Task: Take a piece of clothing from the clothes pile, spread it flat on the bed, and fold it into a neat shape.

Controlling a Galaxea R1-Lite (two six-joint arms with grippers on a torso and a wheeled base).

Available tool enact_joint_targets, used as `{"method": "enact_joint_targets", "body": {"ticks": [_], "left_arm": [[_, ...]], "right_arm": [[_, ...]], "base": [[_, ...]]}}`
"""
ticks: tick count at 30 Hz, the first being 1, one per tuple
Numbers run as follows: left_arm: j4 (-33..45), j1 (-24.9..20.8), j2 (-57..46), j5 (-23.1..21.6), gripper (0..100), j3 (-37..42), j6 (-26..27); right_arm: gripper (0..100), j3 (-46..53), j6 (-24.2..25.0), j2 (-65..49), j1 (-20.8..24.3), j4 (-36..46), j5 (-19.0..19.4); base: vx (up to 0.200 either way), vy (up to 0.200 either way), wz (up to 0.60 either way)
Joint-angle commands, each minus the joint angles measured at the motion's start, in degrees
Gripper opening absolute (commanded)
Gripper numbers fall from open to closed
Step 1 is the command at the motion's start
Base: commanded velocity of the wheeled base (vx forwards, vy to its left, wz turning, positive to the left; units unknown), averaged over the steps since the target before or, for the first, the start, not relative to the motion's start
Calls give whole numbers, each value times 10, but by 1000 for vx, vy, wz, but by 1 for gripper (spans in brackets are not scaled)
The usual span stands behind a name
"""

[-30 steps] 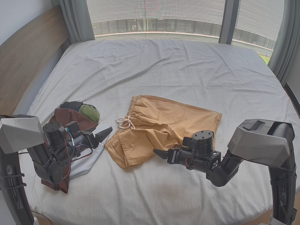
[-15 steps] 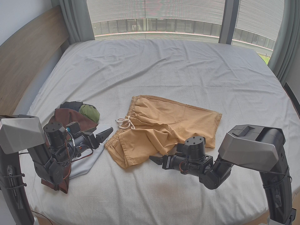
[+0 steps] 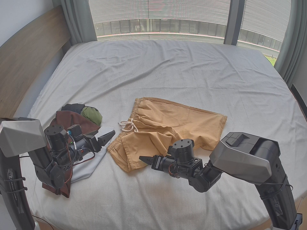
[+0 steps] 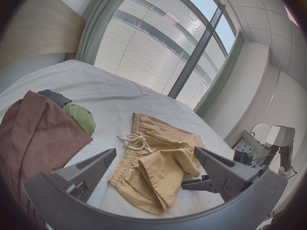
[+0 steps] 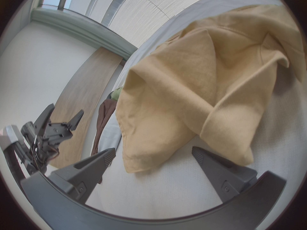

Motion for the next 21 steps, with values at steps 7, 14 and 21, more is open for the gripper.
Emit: {"method": "enact_joint_targets", "body": {"ticks": [7, 14, 21], "left_arm": [[0, 1, 0, 0, 100, -1, 0], [0, 2, -1, 0, 100, -3, 0], [0, 2, -1, 0, 100, -4, 0]], "right_arm": [[100, -68, 46, 27, 12, 38, 1], [100, -121, 98, 27, 24, 91, 2], [100, -142, 112, 27, 33, 108, 2]], "base": [[0, 0, 0], [0, 0, 0], [0, 0, 0]]}}
